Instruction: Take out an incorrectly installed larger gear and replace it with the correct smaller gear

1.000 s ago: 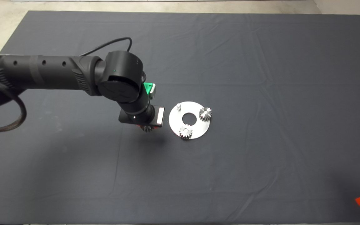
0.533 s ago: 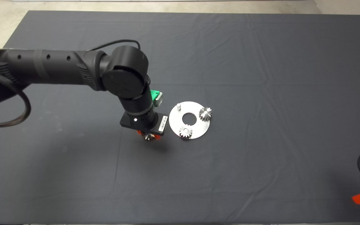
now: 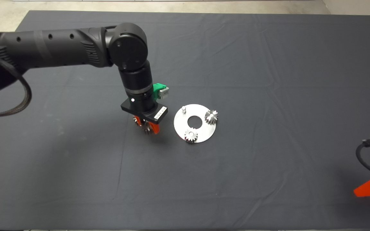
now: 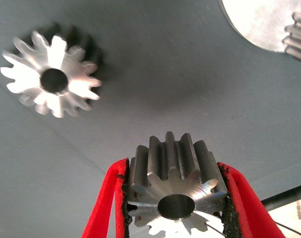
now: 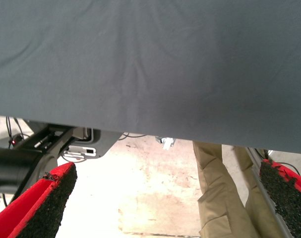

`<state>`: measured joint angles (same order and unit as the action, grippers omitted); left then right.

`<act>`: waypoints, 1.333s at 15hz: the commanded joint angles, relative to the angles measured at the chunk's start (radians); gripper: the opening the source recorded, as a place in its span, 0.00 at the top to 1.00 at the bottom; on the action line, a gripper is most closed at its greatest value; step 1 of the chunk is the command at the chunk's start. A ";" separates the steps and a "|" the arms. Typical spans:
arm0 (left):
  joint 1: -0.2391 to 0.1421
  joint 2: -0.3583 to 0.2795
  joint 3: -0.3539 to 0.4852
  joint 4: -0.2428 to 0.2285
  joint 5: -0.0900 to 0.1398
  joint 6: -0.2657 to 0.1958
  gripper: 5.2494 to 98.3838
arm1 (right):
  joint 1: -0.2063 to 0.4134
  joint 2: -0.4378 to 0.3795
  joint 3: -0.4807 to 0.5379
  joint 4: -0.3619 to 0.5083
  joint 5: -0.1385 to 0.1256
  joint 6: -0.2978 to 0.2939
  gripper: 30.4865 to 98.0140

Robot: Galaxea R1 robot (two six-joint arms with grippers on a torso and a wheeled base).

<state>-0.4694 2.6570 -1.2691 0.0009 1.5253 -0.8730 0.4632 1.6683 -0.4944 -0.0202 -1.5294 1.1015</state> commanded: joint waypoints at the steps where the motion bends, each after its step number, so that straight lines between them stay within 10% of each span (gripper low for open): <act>1: -0.032 0.030 -0.033 -0.025 0.001 0.026 0.73 | 0.013 0.008 -0.068 0.048 -0.098 0.008 0.02; 4: -0.032 0.056 -0.059 -0.016 -0.103 0.022 0.73 | 0.012 0.006 -0.104 0.049 -0.101 0.008 0.02; 9: -0.032 0.116 -0.113 0.039 -0.177 0.002 0.73 | 0.012 0.009 -0.123 0.049 -0.103 0.005 0.02; 20: -0.028 0.214 -0.225 0.211 -0.159 0.006 0.73 | 0.012 0.124 -0.211 0.046 -0.100 -0.009 0.02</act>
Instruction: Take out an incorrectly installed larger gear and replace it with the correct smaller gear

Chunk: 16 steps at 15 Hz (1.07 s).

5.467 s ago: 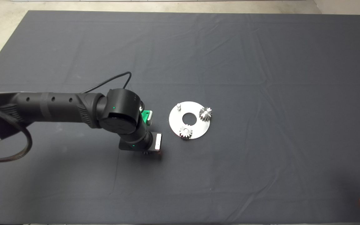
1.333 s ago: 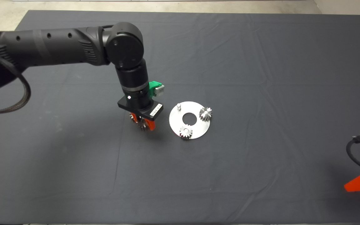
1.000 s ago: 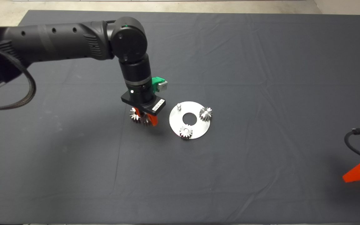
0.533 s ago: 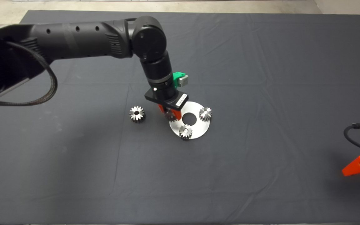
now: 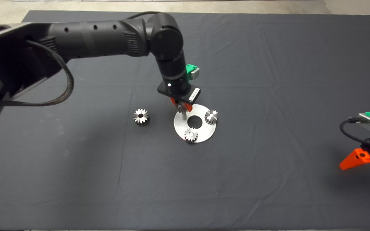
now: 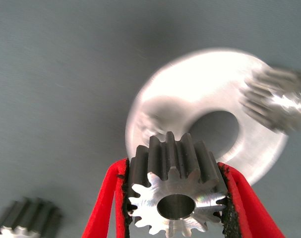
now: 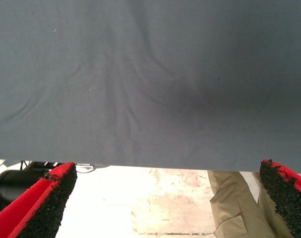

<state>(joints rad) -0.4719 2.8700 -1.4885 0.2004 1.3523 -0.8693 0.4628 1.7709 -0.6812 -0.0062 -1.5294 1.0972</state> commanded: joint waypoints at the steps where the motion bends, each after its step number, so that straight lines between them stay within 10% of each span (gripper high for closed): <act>1: -0.022 0.007 -0.007 0.016 0.016 0.001 0.73 | 0.013 0.023 -0.024 0.032 -0.100 -0.005 0.02; 16: 0.030 0.035 -0.027 0.068 0.042 0.009 0.73 | 0.013 0.054 -0.053 0.028 -0.098 -0.008 0.02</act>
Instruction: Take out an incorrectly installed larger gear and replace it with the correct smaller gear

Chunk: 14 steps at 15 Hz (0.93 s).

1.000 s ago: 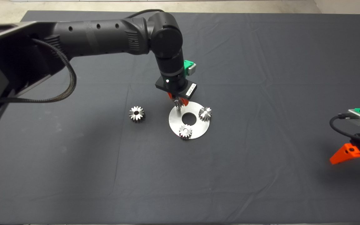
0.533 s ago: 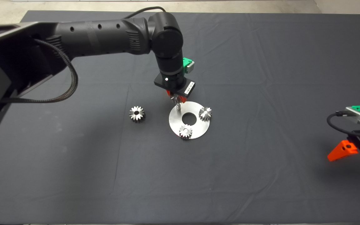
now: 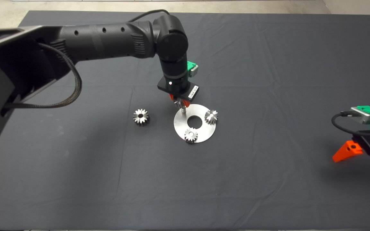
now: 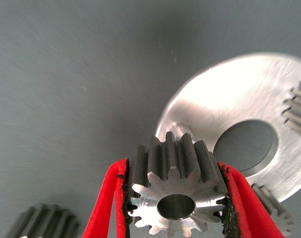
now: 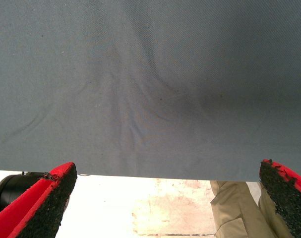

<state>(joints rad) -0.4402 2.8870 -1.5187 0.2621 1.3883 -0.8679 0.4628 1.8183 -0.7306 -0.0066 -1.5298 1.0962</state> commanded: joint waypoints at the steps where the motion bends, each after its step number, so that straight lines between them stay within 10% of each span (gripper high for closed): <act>1: 0.003 0.029 0.001 0.006 0.008 0.007 0.73 | 0.013 0.006 -0.002 0.028 -0.098 -0.006 0.02; 8: 0.003 0.058 -0.044 0.039 0.037 0.038 0.73 | 0.010 0.000 0.007 0.028 -0.098 -0.007 0.02; 14: -0.020 0.062 -0.079 0.062 0.121 0.061 0.74 | 0.004 0.006 0.005 0.016 -0.096 -0.007 0.02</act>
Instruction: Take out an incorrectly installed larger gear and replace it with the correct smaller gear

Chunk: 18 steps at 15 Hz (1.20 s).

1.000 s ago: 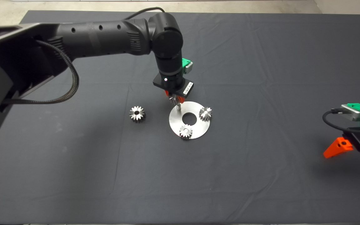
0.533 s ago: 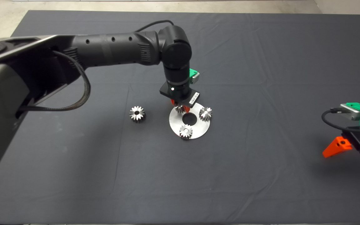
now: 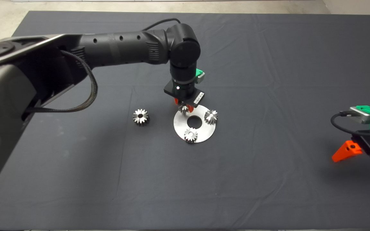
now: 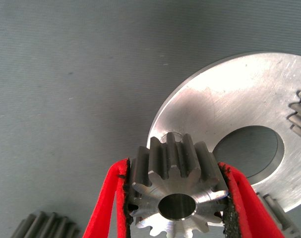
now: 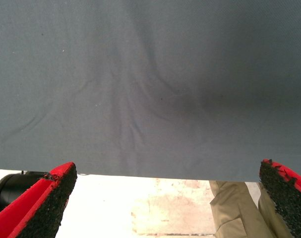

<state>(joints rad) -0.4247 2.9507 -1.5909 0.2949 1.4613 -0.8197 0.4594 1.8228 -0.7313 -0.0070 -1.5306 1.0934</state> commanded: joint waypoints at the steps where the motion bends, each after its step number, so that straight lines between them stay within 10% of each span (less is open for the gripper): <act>1: -0.039 -0.001 -0.007 0.029 0.048 0.013 0.74 | 0.007 0.002 0.006 0.016 -0.095 -0.004 0.02; 18: -0.040 0.000 0.025 -0.006 0.042 -0.011 0.77 | 0.009 0.000 -0.008 0.009 -0.095 -0.009 0.02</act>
<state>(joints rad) -0.4362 2.9475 -1.5969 0.3102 1.4989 -0.8179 0.4574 1.8232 -0.7370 -0.0091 -1.5298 1.0911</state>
